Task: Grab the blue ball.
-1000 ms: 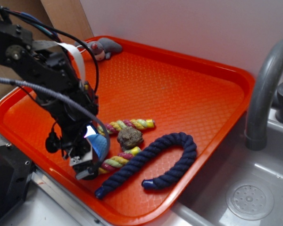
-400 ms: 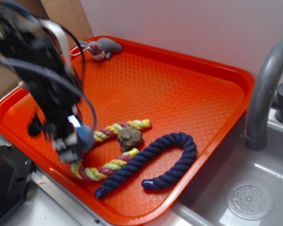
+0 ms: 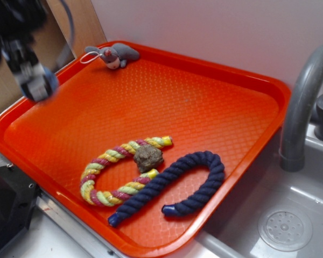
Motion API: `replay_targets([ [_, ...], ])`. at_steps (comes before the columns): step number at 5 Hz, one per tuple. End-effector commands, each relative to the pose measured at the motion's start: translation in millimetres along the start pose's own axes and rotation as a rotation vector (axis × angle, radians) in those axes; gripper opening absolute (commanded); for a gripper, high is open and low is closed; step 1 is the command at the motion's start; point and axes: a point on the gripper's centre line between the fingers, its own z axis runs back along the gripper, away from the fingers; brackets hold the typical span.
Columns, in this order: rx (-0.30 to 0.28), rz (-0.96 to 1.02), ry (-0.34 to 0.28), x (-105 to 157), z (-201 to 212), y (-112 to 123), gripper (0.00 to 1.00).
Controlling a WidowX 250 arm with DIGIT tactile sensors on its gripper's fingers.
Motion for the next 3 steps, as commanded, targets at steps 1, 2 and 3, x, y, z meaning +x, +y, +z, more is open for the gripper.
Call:
replay_targets([
  [1,0.071,0.263,-0.087,7.5,63.4,53.3,0.0],
  [2,0.063,0.275,-0.114,13.7,69.6,59.5,0.0],
  [3,0.043,0.243,-0.102,13.3,65.2,55.5,0.0],
])
